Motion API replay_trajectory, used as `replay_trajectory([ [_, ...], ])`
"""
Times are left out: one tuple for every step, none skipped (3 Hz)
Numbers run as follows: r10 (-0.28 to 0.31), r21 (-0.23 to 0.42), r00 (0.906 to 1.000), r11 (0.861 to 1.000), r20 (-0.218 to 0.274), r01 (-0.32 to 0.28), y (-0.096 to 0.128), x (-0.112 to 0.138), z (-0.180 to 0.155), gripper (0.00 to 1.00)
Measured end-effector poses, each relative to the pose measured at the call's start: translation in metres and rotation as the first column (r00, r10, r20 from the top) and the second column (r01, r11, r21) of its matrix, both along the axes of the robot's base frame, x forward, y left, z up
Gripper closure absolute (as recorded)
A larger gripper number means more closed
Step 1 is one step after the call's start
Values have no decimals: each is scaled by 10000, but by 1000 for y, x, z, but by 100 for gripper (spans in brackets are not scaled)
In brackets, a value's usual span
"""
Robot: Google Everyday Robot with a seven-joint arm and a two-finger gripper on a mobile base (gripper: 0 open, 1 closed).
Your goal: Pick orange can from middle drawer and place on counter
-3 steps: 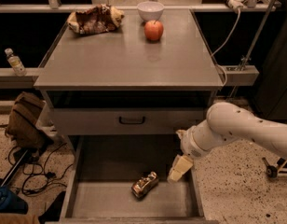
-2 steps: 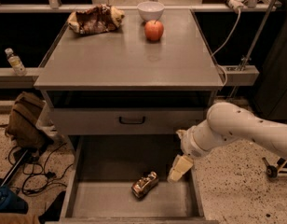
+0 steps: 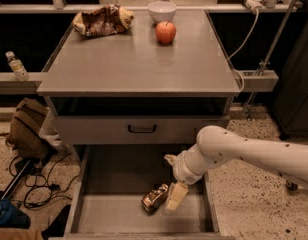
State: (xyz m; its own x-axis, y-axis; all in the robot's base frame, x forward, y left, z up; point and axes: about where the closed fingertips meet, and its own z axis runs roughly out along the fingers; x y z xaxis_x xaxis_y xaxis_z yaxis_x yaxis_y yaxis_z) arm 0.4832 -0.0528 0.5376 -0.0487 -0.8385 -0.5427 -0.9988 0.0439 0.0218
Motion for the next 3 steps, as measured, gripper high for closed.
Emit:
replay_trajectory([
  [631,237,9980,9977,-4,-631,17,-4,-18,0],
  [631,237,9980,9977,-5,-631,17,-4,-18,0],
  [1094,-410,9935,9933,315,-1080,53,8,-63,0],
])
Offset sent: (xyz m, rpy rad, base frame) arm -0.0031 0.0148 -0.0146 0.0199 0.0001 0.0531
